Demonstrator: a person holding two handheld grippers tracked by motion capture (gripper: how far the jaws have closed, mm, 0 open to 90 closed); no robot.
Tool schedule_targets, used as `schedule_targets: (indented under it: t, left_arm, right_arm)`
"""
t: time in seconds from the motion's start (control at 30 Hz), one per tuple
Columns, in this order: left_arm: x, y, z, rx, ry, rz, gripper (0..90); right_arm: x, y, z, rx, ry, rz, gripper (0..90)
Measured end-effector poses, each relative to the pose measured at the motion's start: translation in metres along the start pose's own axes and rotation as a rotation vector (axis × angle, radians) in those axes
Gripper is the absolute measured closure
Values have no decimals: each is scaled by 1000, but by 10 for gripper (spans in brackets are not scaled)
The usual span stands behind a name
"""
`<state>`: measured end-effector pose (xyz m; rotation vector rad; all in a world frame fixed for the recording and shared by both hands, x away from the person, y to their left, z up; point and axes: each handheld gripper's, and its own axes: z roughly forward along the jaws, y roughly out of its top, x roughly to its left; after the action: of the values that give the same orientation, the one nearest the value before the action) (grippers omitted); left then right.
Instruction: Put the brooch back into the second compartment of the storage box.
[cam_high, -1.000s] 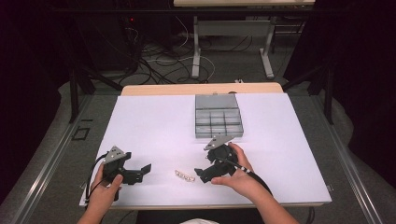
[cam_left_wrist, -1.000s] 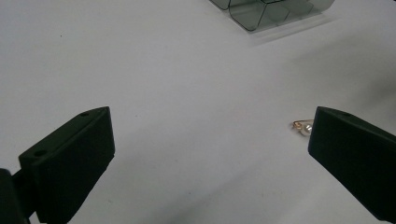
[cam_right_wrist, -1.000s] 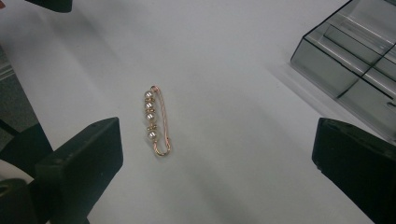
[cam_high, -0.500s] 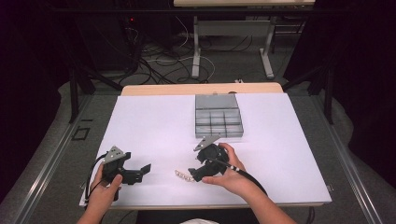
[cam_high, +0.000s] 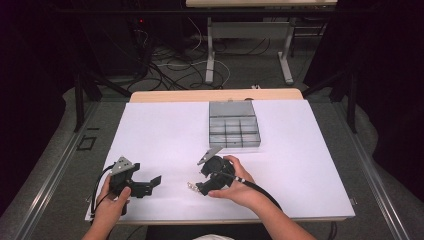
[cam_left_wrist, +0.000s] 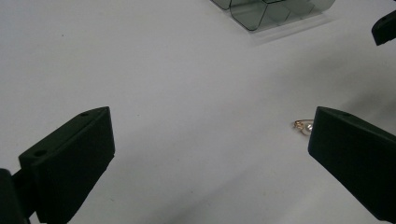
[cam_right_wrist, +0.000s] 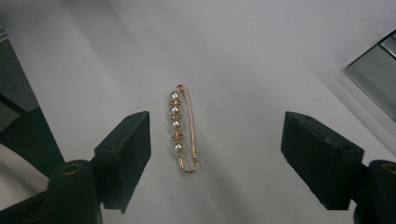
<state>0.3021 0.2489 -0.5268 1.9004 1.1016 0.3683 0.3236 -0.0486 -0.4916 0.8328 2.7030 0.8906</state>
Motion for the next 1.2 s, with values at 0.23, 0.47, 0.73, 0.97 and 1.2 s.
schedule_targets:
  t: [0.23,0.47,0.73,0.97,1.2]
  left_arm:
    - [0,0,0,1,0,2,3]
    - [0,0,0,1,0,2,3]
    - [0,0,0,0,0,0,3]
    - [0,0,0,1,0,2,3]
    - [0,0,0,1,1,0,3]
  right_arm:
    - [2,2,12,40,9,-14,388]
    - [3,4,22,68,21,-16,462]
    - [5,7,30,73,0,-32,532]
    - [7,9,38,82,19,-38,550]
    - [9,10,43,96,20,-34,625]
